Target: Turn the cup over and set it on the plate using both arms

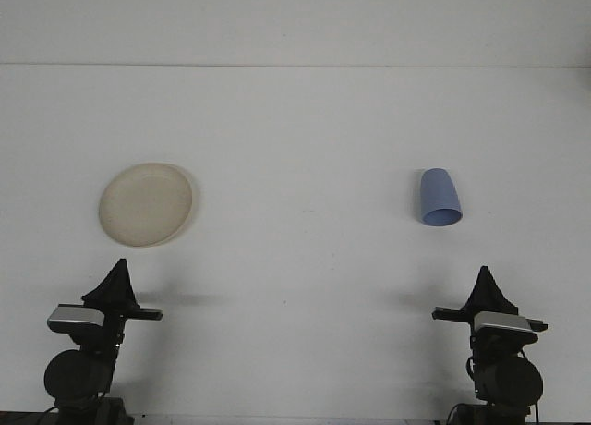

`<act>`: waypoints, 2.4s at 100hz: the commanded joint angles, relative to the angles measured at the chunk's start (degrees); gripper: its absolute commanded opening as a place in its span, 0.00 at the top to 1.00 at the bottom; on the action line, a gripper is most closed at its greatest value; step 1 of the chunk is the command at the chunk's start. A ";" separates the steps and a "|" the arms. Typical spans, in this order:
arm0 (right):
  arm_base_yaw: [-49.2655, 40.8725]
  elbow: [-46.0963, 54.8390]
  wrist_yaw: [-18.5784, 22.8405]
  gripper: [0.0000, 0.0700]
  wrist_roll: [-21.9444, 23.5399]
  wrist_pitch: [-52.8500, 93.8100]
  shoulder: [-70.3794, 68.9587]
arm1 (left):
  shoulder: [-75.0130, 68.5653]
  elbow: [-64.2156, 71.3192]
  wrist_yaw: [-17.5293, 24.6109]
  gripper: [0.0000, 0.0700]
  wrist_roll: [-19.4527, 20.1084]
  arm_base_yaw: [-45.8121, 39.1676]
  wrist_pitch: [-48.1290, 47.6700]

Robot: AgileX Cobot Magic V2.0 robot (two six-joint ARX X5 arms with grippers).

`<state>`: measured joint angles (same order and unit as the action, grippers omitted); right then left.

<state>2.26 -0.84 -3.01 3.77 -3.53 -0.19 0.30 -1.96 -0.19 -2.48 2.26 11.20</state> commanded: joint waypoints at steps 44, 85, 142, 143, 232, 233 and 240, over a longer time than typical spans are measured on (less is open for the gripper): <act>-0.04 -2.54 0.02 1.00 -0.59 -0.61 0.11 | -0.11 1.14 0.07 0.98 -0.11 -0.04 0.85; -0.04 -20.98 0.11 1.00 -0.59 15.67 -7.21 | -0.11 1.14 0.07 0.98 -0.11 -0.04 0.85; -0.07 -51.43 0.22 1.00 -2.27 48.02 -35.04 | -0.11 1.14 0.07 0.98 -0.11 -0.04 0.85; -0.07 -51.45 0.22 1.00 -2.27 48.11 -35.23 | -0.11 1.14 0.07 0.98 -0.11 -0.04 0.85; -0.04 -51.45 0.20 0.30 -2.05 49.66 -36.70 | -0.11 1.14 0.07 0.98 -0.13 -0.04 0.85; -0.04 -51.45 0.22 0.30 -2.03 49.66 -36.72 | -0.11 1.14 0.07 0.98 -0.11 -0.04 0.85; -0.04 -51.45 0.22 0.30 -1.55 49.44 -37.53 | -0.11 1.14 0.07 0.98 -0.13 -0.04 0.85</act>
<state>2.26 -51.40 -2.98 1.89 46.41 -36.82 0.30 -1.96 -0.19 -2.48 2.26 11.20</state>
